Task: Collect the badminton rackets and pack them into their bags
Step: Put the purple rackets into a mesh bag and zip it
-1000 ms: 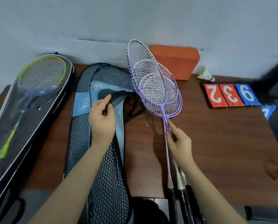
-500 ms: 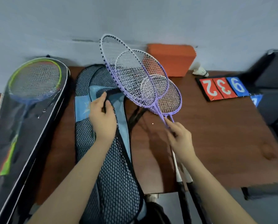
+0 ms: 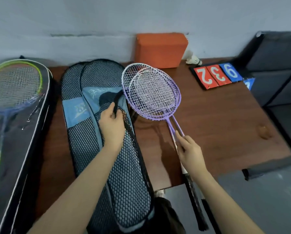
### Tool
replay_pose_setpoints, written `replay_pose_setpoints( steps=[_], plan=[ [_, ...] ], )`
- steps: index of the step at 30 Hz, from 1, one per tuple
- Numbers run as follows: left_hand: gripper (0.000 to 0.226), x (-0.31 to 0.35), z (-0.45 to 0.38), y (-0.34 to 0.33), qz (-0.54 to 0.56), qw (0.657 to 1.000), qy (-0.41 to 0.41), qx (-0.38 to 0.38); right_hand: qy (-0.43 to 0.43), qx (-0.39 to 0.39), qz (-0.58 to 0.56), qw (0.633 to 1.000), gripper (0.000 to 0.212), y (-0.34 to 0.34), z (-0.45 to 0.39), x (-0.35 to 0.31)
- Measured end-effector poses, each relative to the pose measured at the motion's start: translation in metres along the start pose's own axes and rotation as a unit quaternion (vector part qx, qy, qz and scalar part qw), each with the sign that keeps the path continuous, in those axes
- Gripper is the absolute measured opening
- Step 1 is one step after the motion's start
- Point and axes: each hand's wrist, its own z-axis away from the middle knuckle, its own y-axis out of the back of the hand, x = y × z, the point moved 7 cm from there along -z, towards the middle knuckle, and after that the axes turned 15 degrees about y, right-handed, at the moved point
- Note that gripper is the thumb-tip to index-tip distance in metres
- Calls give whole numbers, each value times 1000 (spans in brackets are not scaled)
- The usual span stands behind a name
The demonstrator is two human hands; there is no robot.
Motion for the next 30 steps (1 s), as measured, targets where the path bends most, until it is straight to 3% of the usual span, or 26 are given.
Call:
replay_pose_setpoints(
  steps=[8,12,17,21,30],
  plan=[
    [46,-5,-11,-5,-9,999,20,23,-1,-14,-53,999,42,-3,28,-3],
    [44,-2,-11,-5,-119,992,-36,2,-45,-10,-128,991,42,-4,32,-5],
    [52,-30,-8,-15,-274,959,-45,-62,-209,-17,-320,924,47,-10,31,-2],
    [57,-31,3,-16,-278,956,-47,-76,-266,21,-395,879,43,-13,31,6],
    [52,-27,6,-19,-255,962,-48,-91,-317,24,-470,824,40,-30,20,17]
  ],
)
